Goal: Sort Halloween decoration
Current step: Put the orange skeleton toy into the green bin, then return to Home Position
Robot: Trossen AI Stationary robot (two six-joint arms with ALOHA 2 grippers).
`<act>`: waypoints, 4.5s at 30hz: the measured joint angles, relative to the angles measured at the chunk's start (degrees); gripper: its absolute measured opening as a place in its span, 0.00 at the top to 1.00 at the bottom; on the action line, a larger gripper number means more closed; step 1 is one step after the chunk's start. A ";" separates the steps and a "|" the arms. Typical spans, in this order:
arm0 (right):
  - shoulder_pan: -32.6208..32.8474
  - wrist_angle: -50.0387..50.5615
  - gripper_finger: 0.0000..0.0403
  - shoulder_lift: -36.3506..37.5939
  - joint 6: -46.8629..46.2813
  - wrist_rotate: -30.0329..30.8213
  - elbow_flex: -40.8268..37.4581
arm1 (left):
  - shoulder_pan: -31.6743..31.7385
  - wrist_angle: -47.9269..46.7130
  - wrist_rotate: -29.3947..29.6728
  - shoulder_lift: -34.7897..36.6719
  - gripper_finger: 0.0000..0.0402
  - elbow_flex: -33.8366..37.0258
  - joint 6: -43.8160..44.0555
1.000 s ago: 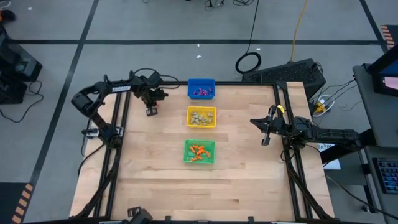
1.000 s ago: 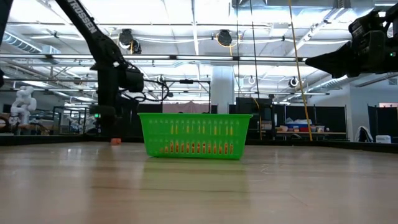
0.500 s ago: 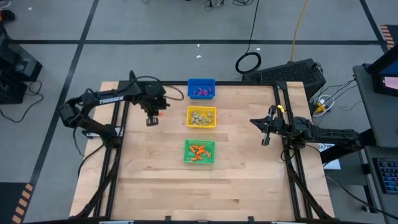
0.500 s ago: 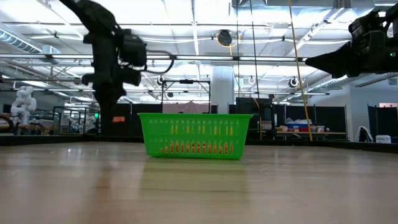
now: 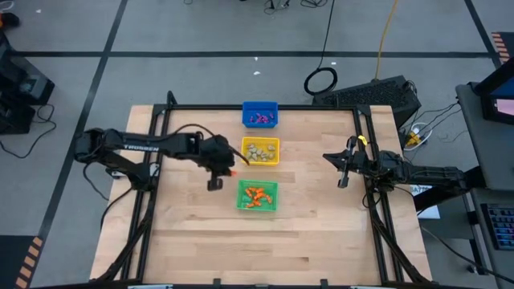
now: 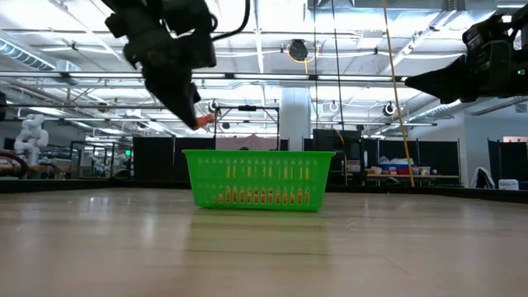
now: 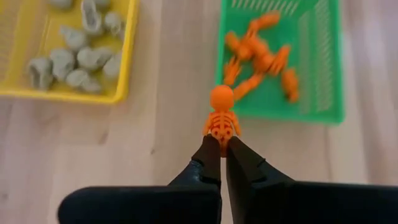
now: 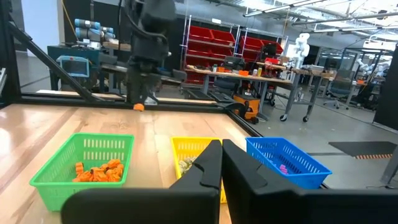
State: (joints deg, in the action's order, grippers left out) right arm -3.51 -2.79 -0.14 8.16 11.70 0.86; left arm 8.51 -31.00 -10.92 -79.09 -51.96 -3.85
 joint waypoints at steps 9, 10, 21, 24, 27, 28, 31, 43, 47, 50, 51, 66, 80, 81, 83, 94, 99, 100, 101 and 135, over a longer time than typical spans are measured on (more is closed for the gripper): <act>0.00 0.00 1.00 -0.04 -0.72 0.04 0.00 | -4.67 6.75 -0.01 -5.78 1.00 -0.12 8.02; 0.01 0.00 1.00 -0.10 -0.85 0.07 0.00 | -5.02 6.60 -0.12 -6.90 1.00 -0.59 8.08; 0.00 0.00 1.00 -0.24 -1.01 0.15 0.00 | -9.61 6.16 -0.90 -16.46 1.00 -11.62 6.56; 0.00 0.00 1.00 -0.24 -0.96 0.17 0.00 | -9.70 6.57 -0.90 -18.60 1.00 -12.66 7.96; 0.00 0.00 1.00 -0.24 -0.87 0.17 0.00 | -9.70 8.10 -0.12 -21.13 1.00 -12.63 8.96; 0.00 0.00 1.00 -0.24 -0.87 0.17 0.00 | -9.70 9.19 0.23 -21.83 1.00 -12.63 9.29; 0.02 0.00 1.00 -0.24 -0.88 0.20 0.00 | -9.68 12.55 0.67 -23.36 1.00 -12.63 9.43; 0.00 -0.02 1.00 -0.24 -0.85 0.22 0.00 | -9.79 16.70 2.34 -24.00 0.82 -12.63 10.82; 0.00 -0.01 1.00 -0.24 -0.84 0.22 0.00 | -9.77 16.74 3.90 -24.25 0.76 -12.55 8.62; 0.00 -0.01 1.00 -0.24 -0.85 0.22 0.00 | -9.90 16.32 4.81 -23.23 0.75 -12.54 6.65; 0.00 0.00 1.00 -0.24 -0.85 0.22 0.00 | -10.10 15.70 6.01 -22.29 0.76 -12.52 5.56; 0.02 -0.07 1.00 -0.25 0.53 0.50 0.00 | -13.15 39.11 12.08 -0.33 0.99 9.10 1.98; -0.02 -0.35 1.00 -0.24 1.46 0.66 0.00 | -10.31 48.53 11.14 23.36 1.00 30.12 -0.60; -0.02 -0.35 1.00 -0.24 1.52 0.66 -0.01 | -9.96 49.06 11.08 25.12 1.00 31.35 -0.60; -0.02 -0.35 1.00 -0.24 1.53 0.70 0.00 | -9.22 50.05 11.08 28.23 1.00 33.95 -0.58; -0.02 -0.20 1.00 -0.24 1.33 0.70 0.00 | -7.58 51.72 10.98 44.50 1.00 44.31 0.32; -0.03 -0.20 1.00 -0.24 1.33 0.70 0.00 | -7.45 50.03 10.95 50.18 1.00 45.92 0.45; -0.04 -0.20 1.00 -0.24 1.33 0.70 0.00 | -7.45 49.00 10.95 50.96 1.00 45.92 0.36; -0.03 -0.17 1.00 -0.24 1.33 0.70 0.00 | -7.45 48.14 10.95 51.77 1.00 45.92 0.10; -0.66 -0.31 1.00 -0.13 2.19 2.14 0.00 | -1.94 32.61 11.83 79.10 1.00 51.56 0.04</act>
State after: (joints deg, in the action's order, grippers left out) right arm -4.17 -3.09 -0.27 10.35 13.85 0.86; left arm 6.57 1.61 0.92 0.01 -0.40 -3.81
